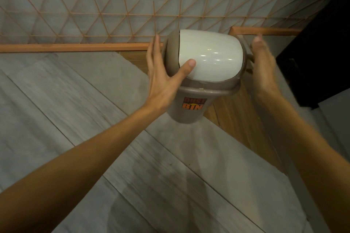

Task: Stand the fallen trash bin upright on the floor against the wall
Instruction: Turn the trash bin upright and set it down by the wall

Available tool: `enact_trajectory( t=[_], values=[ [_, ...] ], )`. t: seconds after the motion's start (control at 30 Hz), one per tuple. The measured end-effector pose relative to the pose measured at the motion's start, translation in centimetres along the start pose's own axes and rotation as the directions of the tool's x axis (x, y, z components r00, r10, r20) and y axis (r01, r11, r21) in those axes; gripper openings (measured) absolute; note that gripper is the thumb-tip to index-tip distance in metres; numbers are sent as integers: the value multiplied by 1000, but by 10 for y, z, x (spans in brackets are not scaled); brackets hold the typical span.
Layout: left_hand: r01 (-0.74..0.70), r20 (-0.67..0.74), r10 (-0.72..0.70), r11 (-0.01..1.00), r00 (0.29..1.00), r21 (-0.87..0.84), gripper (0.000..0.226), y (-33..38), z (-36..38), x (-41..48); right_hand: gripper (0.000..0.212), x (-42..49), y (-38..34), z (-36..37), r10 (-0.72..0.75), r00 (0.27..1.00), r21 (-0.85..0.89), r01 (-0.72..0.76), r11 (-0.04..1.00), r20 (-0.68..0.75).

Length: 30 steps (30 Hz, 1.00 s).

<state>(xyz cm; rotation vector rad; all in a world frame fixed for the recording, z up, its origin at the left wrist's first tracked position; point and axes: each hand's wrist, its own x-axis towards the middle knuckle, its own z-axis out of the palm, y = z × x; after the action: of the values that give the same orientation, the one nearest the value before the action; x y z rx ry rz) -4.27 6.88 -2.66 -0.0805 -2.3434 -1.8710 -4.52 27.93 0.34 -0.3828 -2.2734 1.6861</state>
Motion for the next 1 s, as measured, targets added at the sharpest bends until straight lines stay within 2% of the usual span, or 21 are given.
enact_trajectory(
  t=[0.07,0.13,0.23,0.3,0.4,0.53,0.63,0.8,1.0],
  values=[
    [-31,33,31,999,999,-12,117,-11,-7,-2,66,-31,0,-9,-196,979,-120,202,972,59],
    [34,142,-30,999,989,-22,127,-22,-15,1,82,-49,12,-14,-269,951,-202,296,934,150],
    [213,351,-164,971,922,-105,135,-35,-21,3,104,-57,37,-10,-141,972,-157,171,973,187],
    [184,417,-133,980,899,-82,125,-45,-20,2,104,-56,45,-5,-90,969,-79,111,991,230],
    [183,396,-123,976,910,-118,108,-51,-13,0,82,-52,50,-2,-130,959,1,134,991,250],
    [205,346,-134,963,929,-178,102,-47,4,-1,63,-40,54,-8,-112,962,93,91,992,249],
    [191,289,-124,957,949,-216,104,-45,20,3,72,-23,56,-17,-95,944,96,68,993,316],
    [197,226,-140,947,964,-252,107,-42,38,25,85,19,61,-22,-118,938,-3,125,992,325],
    [199,128,-169,941,977,-275,101,-38,55,66,86,72,64,-8,-139,947,-56,162,985,290]
  ],
)
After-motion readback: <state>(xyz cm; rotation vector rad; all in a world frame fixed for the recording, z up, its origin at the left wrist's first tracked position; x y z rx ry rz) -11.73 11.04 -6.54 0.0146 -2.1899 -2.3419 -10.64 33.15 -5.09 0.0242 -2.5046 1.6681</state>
